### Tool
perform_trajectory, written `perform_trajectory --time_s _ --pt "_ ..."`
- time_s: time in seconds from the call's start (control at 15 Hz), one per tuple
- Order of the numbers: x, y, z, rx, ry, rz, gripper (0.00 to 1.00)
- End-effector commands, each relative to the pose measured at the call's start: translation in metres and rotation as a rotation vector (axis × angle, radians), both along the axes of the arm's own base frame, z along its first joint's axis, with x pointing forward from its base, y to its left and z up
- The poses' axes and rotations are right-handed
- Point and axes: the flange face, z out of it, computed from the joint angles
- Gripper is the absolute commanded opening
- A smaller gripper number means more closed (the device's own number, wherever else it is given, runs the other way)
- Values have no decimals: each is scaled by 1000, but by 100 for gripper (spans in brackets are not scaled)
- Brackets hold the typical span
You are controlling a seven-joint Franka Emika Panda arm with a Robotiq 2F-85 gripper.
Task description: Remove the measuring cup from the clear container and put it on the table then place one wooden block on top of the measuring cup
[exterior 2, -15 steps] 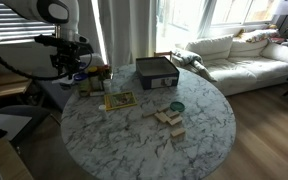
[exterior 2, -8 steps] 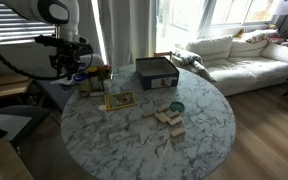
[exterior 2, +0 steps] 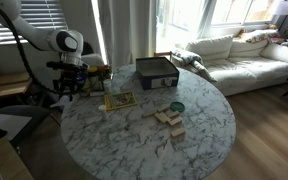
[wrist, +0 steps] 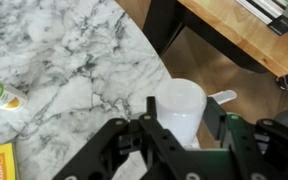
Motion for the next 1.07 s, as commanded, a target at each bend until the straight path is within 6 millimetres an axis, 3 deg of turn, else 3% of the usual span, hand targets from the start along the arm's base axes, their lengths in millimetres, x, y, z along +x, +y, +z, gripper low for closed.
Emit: perform_trajectory --time_s 0.0,0.2,0.53,1.0 --pt "10 -24 -17 -97 -16 -6 25" --pt "11 -45 -34 -145 4 -33 25" --pt "17 -45 -67 -182 25 -30 25" --pt "26 -69 -84 -244 -7 -75 25"
